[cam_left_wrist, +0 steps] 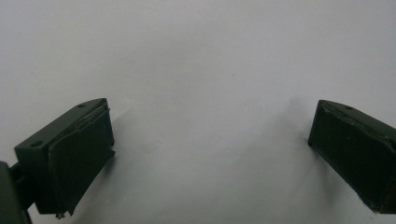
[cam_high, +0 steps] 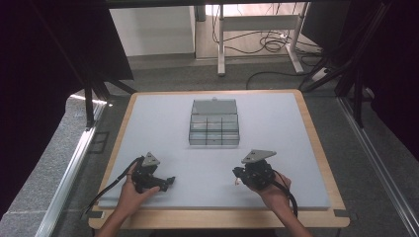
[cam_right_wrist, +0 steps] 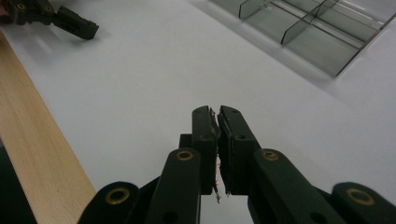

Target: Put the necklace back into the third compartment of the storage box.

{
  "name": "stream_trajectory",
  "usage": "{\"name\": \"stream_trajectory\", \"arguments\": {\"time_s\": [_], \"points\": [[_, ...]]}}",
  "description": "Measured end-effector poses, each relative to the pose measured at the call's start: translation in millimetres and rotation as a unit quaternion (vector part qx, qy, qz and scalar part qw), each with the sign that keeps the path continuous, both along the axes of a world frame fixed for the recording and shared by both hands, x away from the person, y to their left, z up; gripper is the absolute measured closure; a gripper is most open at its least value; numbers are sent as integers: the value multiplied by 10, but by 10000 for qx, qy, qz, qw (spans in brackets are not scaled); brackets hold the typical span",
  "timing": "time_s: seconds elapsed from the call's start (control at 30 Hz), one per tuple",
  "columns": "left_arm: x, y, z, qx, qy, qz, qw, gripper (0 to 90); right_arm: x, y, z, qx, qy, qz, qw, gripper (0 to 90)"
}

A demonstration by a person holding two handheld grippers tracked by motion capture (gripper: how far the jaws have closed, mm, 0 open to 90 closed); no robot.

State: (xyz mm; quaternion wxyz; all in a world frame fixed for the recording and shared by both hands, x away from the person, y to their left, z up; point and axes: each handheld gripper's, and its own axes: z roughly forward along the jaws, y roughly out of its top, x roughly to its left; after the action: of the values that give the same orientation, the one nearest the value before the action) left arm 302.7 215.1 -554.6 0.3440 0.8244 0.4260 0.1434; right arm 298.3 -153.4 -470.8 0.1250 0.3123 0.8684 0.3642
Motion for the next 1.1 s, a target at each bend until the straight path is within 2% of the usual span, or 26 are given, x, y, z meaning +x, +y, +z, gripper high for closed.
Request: {"name": "stream_trajectory", "arguments": {"time_s": [0.5, 0.77, 0.93, 1.1], "points": [[-1, -3, -2, -18, -8, 18, 10000, 0, 40, -51, 253, 400, -111, -6, 9991, 835], [-1, 0, 1, 0, 5, -1, 10000, 0, 70, -43, 373, 505, -187, -10, 9985, 835], [0, 1, 2, 3, 13, -5, 10000, 0, 82, -56, 521, 604, -308, -22, 9977, 835], [-1, 0, 1, -3, 6, 0, 10000, 0, 118, -86, 742, 742, -450, -39, 9962, 835]]}}
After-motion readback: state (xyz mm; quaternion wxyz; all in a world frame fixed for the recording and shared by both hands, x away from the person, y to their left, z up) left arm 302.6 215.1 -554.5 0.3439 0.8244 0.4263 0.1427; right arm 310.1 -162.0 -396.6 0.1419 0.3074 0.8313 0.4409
